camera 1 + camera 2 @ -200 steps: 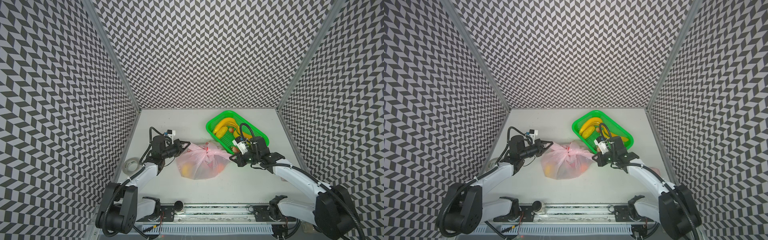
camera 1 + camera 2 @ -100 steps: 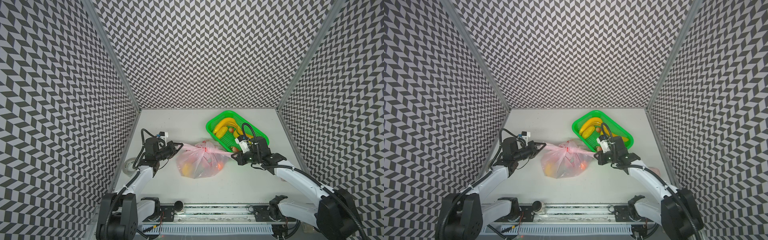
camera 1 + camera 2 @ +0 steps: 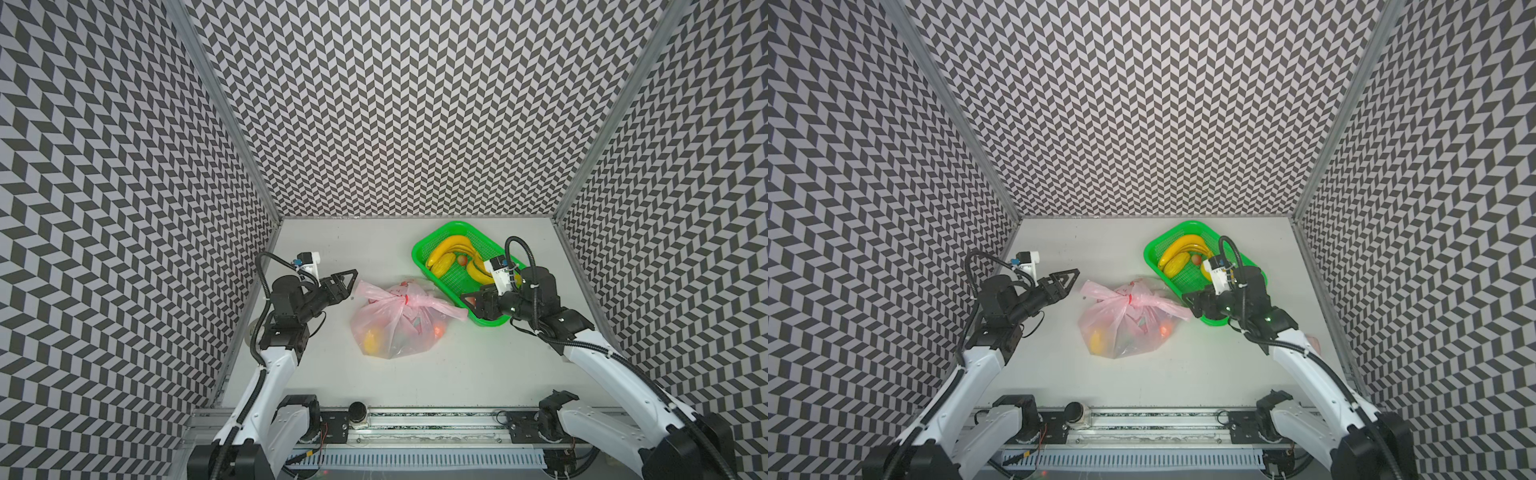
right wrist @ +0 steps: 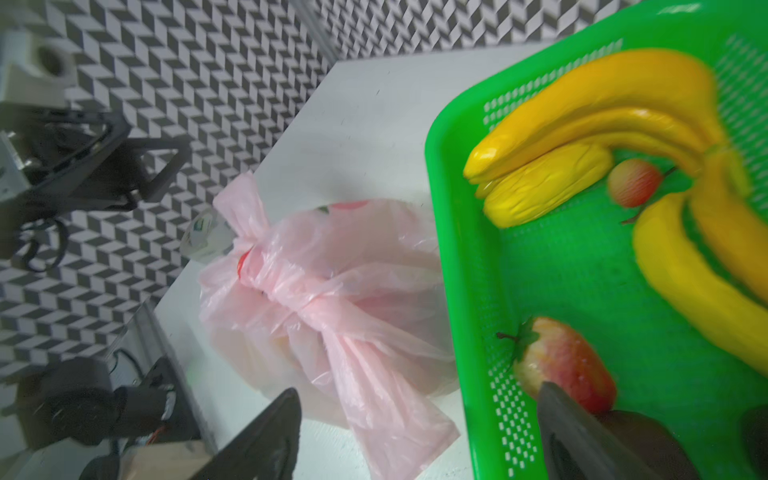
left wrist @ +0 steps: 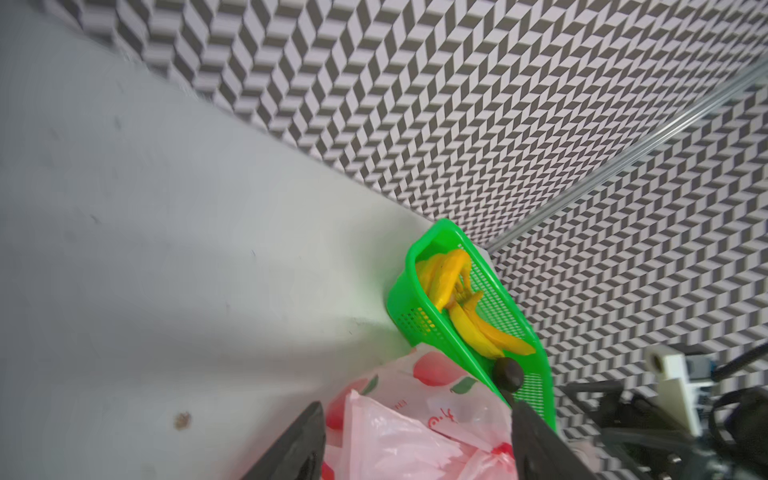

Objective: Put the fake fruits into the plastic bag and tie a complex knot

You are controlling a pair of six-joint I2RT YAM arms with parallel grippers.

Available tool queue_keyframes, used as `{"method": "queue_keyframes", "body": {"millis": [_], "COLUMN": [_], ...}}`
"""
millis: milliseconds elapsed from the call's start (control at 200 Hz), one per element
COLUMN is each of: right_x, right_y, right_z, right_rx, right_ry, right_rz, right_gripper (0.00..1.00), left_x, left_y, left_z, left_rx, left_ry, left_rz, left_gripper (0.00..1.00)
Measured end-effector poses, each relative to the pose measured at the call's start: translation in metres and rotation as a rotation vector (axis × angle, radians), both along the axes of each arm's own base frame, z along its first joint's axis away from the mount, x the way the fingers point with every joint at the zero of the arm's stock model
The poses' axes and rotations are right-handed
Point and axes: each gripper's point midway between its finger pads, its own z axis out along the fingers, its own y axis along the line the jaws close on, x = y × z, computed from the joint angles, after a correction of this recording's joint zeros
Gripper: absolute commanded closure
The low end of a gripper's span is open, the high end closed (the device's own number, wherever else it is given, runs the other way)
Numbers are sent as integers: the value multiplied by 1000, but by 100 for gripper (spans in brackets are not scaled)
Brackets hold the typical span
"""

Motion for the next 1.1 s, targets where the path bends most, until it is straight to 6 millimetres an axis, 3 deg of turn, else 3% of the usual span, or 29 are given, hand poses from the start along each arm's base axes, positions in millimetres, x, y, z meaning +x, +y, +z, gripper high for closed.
{"method": "queue_keyframes", "body": {"millis": [55,160,260,360,426,581,761,926,1101], "right_x": [9,20,22,19,19,21,20,27,38], "right_y": [-17,-48,-75,-98,-113,-140,-166,-179,-181], "right_z": [11,34,55,59,50,3,-48,-62,-76], "right_rx": [-7,-7,12,34,33,-23,-148,-241,-306], "right_ry": [-49,-142,-254,-320,-332,-280,-230,-233,-227], "right_rz": [-79,-221,-358,-482,-563,-721,-844,-896,-902], "right_gripper": [0,1,1,1,1,1,1,1,1], "left_x": [0,-2,-2,-2,-2,-2,3,9,14], "left_y": [11,31,46,58,64,72,85,103,118], "left_z": [18,39,44,39,36,28,3,-28,-28], "left_rx": [36,81,118,155,178,216,248,253,257], "left_ry": [-61,-130,-149,-140,-133,-132,-111,-66,-76], "left_rz": [49,132,191,228,247,274,342,434,518], "left_gripper": [6,0,0,0,0,0,0,0,0]}}
